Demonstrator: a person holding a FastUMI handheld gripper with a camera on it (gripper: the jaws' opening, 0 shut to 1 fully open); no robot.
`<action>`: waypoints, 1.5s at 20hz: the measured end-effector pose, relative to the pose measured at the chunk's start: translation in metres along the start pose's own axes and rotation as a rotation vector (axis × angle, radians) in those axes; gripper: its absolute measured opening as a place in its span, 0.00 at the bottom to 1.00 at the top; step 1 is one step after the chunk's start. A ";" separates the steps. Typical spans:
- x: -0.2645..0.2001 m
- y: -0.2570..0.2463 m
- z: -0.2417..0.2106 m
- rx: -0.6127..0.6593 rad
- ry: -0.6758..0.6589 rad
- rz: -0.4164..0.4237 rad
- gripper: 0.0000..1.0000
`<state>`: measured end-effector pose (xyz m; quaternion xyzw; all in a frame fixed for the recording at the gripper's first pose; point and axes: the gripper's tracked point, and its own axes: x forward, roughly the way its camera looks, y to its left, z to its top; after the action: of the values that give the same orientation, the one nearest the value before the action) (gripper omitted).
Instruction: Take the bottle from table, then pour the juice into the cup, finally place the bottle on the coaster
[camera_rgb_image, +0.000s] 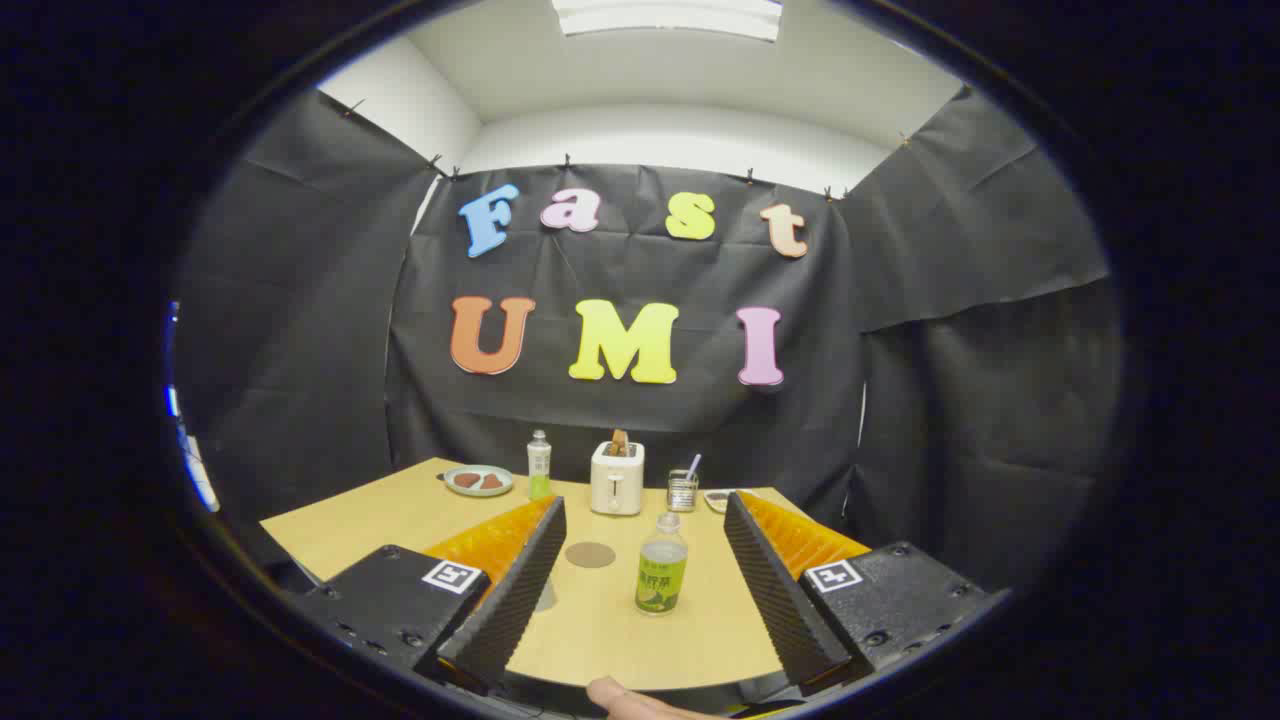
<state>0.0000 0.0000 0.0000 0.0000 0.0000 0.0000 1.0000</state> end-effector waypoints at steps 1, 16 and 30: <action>0.000 0.000 -0.001 0.002 0.003 0.002 1.00; 0.006 0.002 -0.019 0.019 0.060 0.024 1.00; 0.065 -0.009 -0.066 0.004 0.124 -0.036 1.00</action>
<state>0.0646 -0.0095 -0.0660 0.0022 0.0617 -0.0179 0.9979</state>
